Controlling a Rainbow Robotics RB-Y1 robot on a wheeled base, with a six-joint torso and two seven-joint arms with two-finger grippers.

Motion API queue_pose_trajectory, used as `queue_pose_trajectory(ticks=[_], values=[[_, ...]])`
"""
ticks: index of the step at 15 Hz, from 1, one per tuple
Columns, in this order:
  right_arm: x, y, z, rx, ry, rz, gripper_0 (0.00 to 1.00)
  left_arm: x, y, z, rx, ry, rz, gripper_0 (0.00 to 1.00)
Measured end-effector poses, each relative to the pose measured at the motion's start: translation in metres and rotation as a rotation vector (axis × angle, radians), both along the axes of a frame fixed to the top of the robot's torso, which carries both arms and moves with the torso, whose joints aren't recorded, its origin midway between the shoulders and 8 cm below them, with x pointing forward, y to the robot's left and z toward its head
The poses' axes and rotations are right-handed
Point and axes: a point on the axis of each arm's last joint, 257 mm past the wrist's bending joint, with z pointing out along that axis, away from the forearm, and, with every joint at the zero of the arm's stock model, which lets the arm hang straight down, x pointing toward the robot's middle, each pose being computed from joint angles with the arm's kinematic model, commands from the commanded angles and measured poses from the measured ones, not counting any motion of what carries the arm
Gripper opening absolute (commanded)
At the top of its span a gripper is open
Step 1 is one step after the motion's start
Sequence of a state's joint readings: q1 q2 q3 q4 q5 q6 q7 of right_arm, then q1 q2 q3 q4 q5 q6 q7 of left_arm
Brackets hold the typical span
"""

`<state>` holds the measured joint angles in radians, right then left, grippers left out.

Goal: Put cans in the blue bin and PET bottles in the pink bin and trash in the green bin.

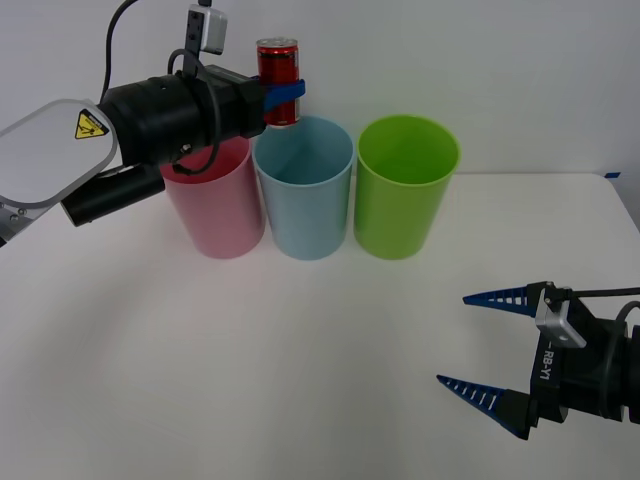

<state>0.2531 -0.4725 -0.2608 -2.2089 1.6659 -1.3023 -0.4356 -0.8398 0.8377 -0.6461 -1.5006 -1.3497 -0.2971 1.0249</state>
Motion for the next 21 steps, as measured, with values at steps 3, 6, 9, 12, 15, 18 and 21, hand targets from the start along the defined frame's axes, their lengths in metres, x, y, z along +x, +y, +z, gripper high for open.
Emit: queue_pose_trajectory(ticks=[3,6,9,12,15,18,21], values=[[0.0,0.0,0.0,0.0,0.0,0.0,1.0,0.012,-0.006,-0.014,0.019,0.037,0.009,0.0],[0.0,0.0,0.0,0.0,0.0,0.0,1.0,0.028,-0.013,-0.025,0.041,0.073,0.018,0.0],[0.0,0.0,0.0,0.0,0.0,0.0,1.0,0.031,-0.018,-0.037,0.063,0.108,0.007,0.0],[0.0,0.0,0.0,0.0,0.0,0.0,1.0,0.027,-0.021,-0.042,0.078,0.122,-0.008,0.0],[0.0,0.0,0.0,0.0,0.0,0.0,1.0,0.026,-0.027,-0.043,0.081,0.119,-0.014,0.0],[0.0,0.0,0.0,0.0,0.0,0.0,1.0,0.027,-0.027,-0.046,0.095,0.113,-0.01,0.0],[0.0,0.0,0.0,0.0,0.0,0.0,1.0,0.028,-0.025,-0.055,0.112,0.13,-0.008,0.0]])
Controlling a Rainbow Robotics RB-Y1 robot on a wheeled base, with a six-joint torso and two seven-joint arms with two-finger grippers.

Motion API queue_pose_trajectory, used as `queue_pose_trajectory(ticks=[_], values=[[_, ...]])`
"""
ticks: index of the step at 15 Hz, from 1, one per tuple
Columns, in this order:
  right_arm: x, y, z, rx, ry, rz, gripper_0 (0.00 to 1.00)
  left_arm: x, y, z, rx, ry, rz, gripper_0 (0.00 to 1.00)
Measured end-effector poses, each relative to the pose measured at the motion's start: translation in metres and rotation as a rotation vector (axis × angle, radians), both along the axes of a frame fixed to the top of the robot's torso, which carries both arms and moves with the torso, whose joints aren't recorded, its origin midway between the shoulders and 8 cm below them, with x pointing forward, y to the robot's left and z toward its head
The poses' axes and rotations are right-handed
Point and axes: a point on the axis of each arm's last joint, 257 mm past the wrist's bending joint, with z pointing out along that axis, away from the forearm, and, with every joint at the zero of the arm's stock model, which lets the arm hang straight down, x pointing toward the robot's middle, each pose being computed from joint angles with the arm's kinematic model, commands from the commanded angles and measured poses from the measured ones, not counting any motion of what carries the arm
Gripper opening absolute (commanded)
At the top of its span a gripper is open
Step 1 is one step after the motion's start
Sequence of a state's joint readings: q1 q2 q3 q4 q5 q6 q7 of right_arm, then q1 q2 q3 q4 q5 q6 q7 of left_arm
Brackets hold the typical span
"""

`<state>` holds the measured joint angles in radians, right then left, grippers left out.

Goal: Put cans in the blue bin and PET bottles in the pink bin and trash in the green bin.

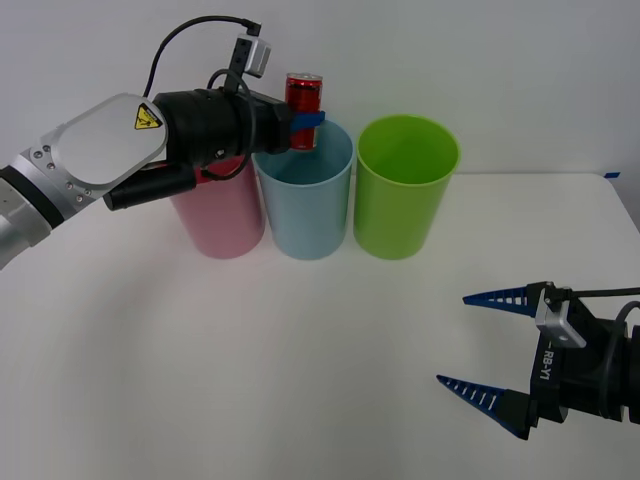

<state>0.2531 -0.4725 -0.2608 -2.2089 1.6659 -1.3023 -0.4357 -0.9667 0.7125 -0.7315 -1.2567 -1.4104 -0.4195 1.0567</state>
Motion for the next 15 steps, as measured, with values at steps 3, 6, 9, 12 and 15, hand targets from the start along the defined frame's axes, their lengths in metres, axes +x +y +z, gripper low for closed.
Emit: queue_pose_trajectory(ticks=[3,6,9,12,15], values=[[0.0,0.0,0.0,0.0,0.0,0.0,1.0,0.001,0.001,-0.001,0.004,0.002,0.005,0.27],[0.0,0.0,0.0,0.0,0.0,0.0,1.0,0.006,0.004,0.003,0.015,-0.029,0.02,1.0],[0.0,0.0,0.0,0.0,0.0,0.0,1.0,0.007,0.004,0.005,0.008,-0.032,0.024,1.0],[0.0,0.0,0.0,0.0,0.0,0.0,1.0,0.007,0.003,0.008,-0.008,-0.026,0.026,1.0],[0.0,0.0,0.0,0.0,0.0,0.0,1.0,0.008,0.004,0.011,-0.013,-0.032,0.031,1.0]])
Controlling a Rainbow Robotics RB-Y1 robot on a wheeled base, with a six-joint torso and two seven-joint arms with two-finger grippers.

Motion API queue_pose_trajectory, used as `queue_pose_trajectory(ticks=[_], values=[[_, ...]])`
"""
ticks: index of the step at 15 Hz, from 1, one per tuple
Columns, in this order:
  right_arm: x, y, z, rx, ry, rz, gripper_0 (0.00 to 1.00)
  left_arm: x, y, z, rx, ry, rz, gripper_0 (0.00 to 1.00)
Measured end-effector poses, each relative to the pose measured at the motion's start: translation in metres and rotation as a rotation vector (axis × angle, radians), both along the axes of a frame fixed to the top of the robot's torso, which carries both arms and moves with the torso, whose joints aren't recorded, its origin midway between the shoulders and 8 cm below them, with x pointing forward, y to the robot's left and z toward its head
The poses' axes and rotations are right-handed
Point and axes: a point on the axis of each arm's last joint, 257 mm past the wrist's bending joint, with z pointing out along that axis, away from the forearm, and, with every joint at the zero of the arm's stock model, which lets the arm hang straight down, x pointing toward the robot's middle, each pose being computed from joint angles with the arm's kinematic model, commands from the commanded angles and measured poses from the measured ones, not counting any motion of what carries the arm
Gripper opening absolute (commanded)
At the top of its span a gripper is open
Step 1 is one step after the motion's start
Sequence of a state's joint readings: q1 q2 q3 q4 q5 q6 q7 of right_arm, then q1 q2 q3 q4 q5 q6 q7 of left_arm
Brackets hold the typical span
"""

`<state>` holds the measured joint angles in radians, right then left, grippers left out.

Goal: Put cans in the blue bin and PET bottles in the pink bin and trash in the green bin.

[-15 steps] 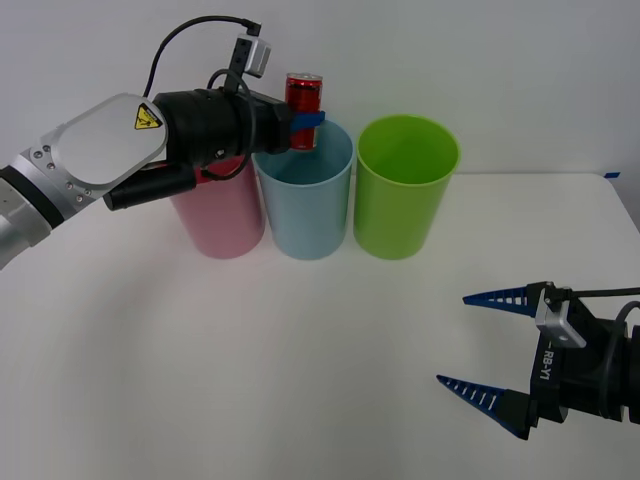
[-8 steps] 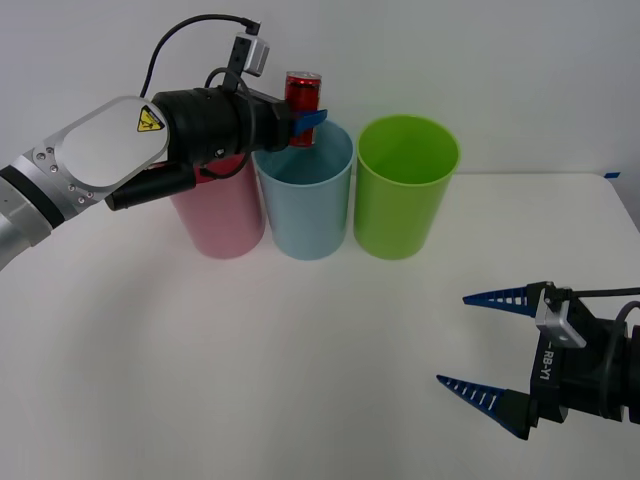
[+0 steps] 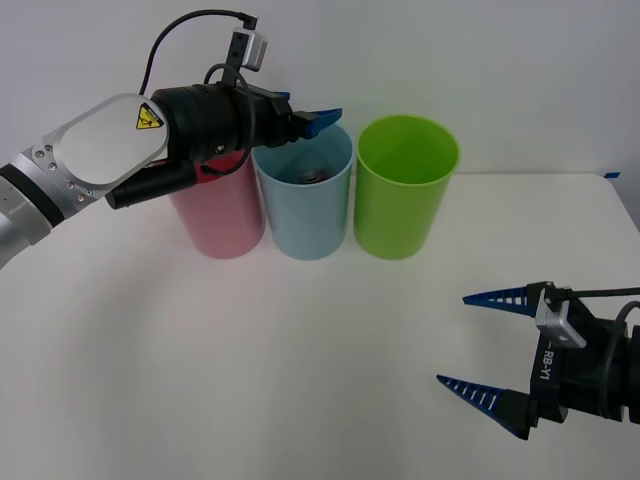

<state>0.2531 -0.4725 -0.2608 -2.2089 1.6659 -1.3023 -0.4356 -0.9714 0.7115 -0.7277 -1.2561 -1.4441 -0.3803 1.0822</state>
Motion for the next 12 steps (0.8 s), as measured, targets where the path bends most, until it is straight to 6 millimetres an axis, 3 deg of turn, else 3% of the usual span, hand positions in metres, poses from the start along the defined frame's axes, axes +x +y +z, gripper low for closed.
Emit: queue_pose_trajectory(ticks=[3,8,12], values=[[0.0,0.0,0.0,0.0,0.0,0.0,1.0,0.002,0.001,0.011,-0.011,-0.021,0.002,1.0],[0.0,0.0,0.0,0.0,0.0,0.0,1.0,-0.013,-0.003,0.07,-0.104,-0.078,-0.058,1.0],[0.0,0.0,0.0,0.0,0.0,0.0,1.0,-0.043,0.02,0.115,-0.194,-0.154,-0.093,1.0]])
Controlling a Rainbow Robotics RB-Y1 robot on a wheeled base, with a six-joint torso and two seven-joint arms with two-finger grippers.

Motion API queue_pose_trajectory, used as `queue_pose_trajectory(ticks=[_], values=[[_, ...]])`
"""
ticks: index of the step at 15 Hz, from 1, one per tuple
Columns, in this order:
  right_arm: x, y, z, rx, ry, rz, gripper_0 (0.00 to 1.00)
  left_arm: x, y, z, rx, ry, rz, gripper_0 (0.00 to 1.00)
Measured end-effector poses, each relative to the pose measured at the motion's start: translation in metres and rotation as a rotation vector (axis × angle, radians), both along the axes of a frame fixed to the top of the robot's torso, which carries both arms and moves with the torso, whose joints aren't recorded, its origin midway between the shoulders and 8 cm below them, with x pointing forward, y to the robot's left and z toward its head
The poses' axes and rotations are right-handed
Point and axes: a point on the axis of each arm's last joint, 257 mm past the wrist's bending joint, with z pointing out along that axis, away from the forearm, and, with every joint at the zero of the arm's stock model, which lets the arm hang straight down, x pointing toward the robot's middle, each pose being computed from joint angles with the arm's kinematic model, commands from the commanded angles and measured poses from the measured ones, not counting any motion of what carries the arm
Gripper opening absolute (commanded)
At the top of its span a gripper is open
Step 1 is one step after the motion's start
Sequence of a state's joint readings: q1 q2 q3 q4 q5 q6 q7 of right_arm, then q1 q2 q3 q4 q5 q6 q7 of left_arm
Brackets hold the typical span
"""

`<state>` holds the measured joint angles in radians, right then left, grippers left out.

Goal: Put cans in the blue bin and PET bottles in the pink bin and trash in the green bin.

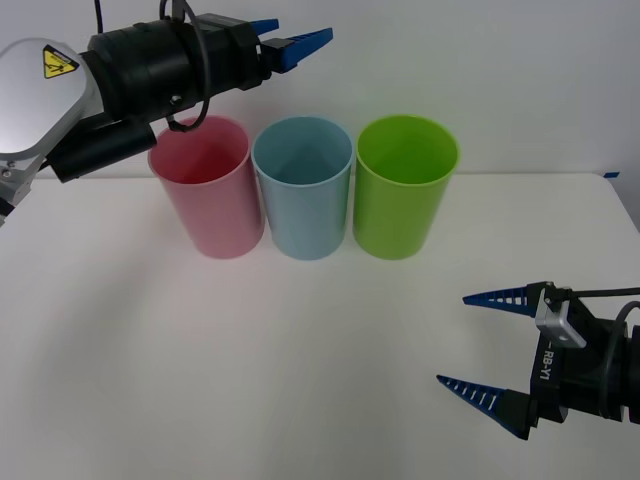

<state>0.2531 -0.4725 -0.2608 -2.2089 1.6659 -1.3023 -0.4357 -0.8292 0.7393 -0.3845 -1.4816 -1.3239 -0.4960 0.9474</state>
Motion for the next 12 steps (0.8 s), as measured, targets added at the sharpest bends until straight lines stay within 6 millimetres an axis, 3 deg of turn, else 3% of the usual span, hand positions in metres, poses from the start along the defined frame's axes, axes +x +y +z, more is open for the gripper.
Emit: queue_pose_trajectory(ticks=[3,6,12], values=[[0.0,0.0,0.0,0.0,0.0,0.0,1.0,-0.046,0.033,0.006,0.001,-0.039,-0.029,1.0],[0.0,0.0,0.0,0.0,0.0,0.0,1.0,-0.094,0.068,-0.001,0.033,-0.057,-0.035,1.0],[0.0,0.0,0.0,0.0,0.0,0.0,1.0,-0.173,0.122,-0.071,0.188,0.054,-0.03,1.0]])
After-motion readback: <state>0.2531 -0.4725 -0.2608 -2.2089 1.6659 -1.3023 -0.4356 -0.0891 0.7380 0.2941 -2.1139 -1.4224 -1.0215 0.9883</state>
